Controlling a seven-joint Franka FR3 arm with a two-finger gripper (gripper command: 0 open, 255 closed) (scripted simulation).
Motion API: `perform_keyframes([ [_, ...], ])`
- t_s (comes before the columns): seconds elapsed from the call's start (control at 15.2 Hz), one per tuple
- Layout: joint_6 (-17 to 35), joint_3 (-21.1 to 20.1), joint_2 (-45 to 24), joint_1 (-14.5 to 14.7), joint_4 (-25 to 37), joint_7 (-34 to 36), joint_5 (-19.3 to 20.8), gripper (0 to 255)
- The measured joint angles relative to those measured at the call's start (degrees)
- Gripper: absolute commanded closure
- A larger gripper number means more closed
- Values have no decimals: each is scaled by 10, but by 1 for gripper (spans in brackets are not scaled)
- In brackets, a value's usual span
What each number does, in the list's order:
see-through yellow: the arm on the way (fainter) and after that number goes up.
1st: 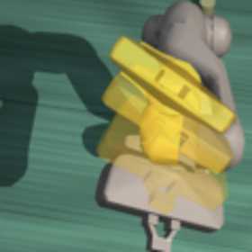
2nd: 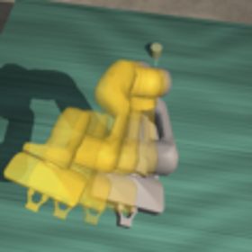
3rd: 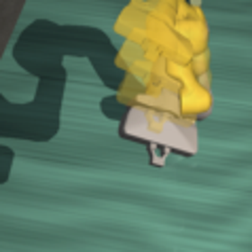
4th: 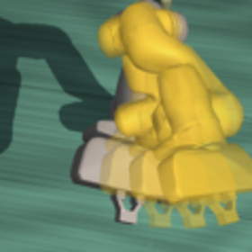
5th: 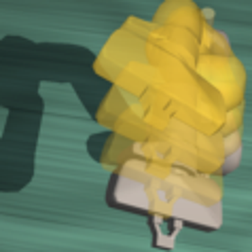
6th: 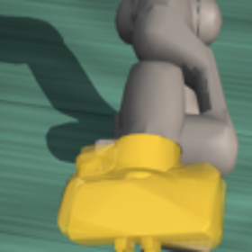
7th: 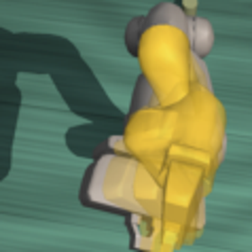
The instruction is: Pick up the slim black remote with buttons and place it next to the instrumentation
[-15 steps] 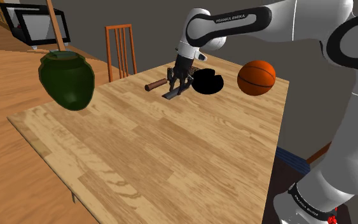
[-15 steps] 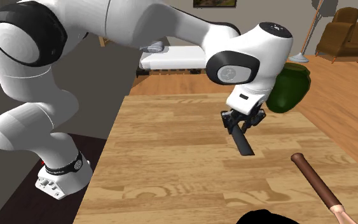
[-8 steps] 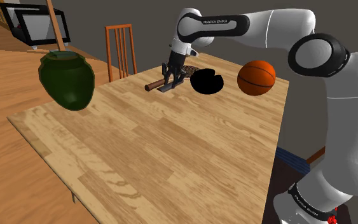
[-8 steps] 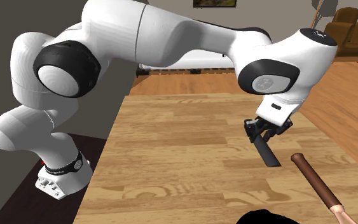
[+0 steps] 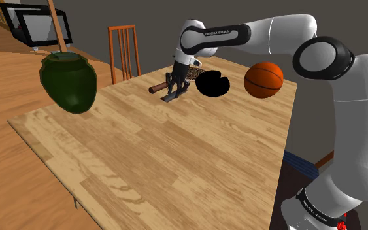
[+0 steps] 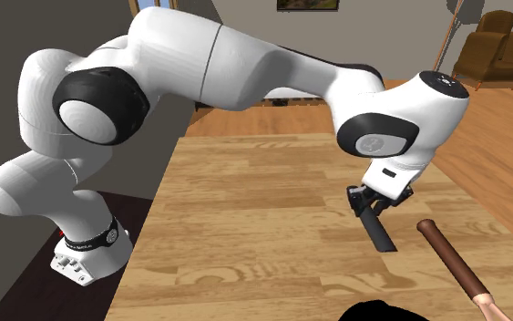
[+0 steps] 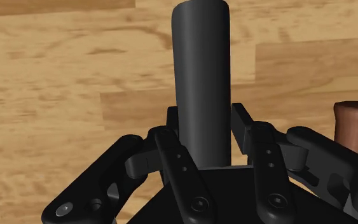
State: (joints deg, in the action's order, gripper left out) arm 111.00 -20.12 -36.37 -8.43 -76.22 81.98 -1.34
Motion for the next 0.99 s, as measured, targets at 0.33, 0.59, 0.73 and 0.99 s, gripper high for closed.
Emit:
perform_keyframes([
  [0.33, 30, 3, -14, 0, -17, -4, 2, 255],
  [0.59, 55, 4, -23, 1, -33, -7, 4, 255],
  [0.73, 62, 5, -29, 1, -34, -8, 5, 255],
  [0.99, 65, 5, -30, 1, -37, -8, 5, 255],
])
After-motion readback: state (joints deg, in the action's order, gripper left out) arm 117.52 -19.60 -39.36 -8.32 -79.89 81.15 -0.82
